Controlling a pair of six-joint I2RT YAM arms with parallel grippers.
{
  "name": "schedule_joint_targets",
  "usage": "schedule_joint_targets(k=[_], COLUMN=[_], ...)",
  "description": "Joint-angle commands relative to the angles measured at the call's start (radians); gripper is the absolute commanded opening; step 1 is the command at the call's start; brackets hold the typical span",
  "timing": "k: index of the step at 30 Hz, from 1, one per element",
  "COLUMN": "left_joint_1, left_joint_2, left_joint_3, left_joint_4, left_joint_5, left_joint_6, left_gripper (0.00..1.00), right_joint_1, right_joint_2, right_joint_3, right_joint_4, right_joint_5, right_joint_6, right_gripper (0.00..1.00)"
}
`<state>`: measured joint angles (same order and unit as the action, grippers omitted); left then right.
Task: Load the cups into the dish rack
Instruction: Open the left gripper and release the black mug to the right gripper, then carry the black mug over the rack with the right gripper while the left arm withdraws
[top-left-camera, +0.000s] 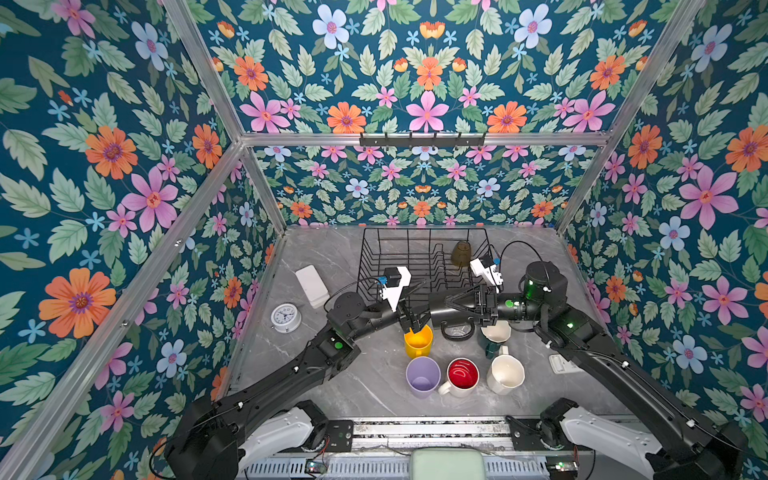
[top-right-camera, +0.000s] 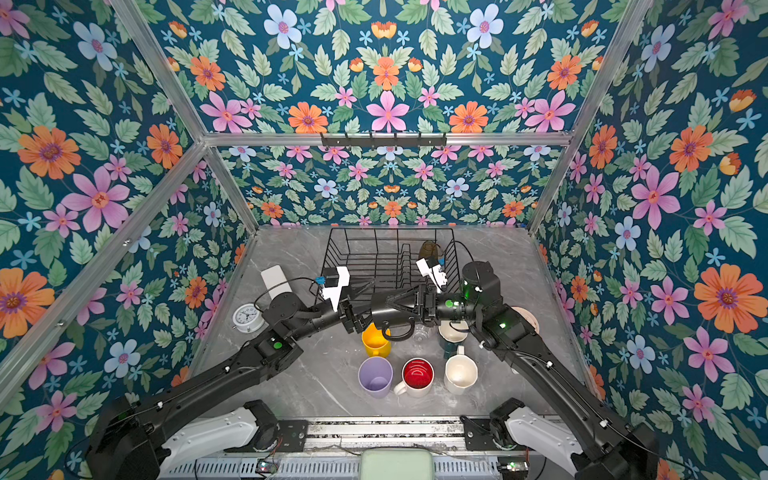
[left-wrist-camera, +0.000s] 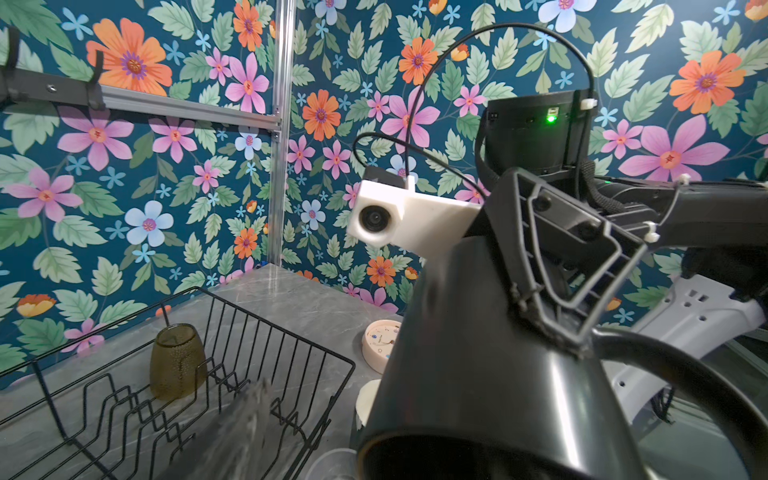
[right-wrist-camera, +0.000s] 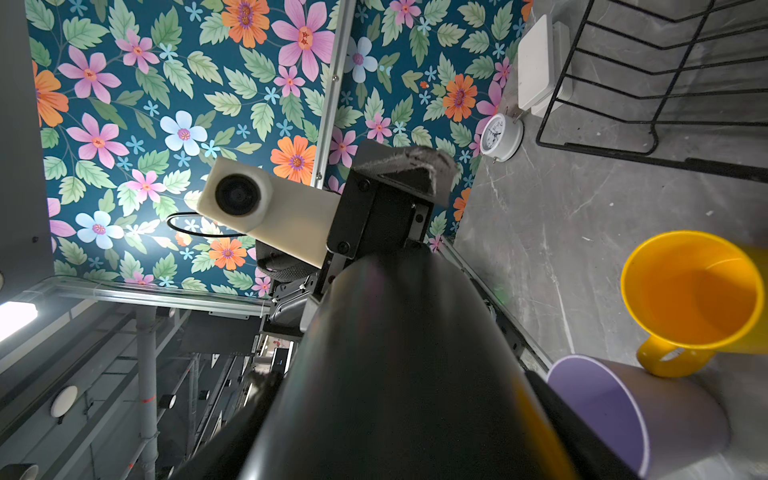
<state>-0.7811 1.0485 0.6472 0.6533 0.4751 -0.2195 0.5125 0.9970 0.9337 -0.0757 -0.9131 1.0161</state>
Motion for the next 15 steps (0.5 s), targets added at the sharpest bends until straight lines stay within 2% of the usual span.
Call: schedule_joint_targets(k=[1, 9, 15], left_joint_1=[-0.001, 0.0, 0.002], left_joint_2=[-0.024, -0.087, -0.142], left_joint_3=[-0.013, -0.044, -0.023], left_joint_4=[-0.02, -0.097, -0.226], left_joint_5=[-0.085, -0.314, -0.501], left_joint_6=[0.028, 0.029, -0.005], left_gripper=[0.82, 0.96, 1.0], right_joint_1=[-0.028, -0.16, -0.186], right_joint_2=[-0.022, -0.052, 0.033], right_joint_3=[0.024, 0.071, 0.212], right_joint_4=[-0.035, -0.209, -0.444], right_joint_5=[0.007, -0.005, 0.1], right_joint_6=[-0.047, -0.144, -0.348], right_gripper=[0.0, 0.0, 0.0])
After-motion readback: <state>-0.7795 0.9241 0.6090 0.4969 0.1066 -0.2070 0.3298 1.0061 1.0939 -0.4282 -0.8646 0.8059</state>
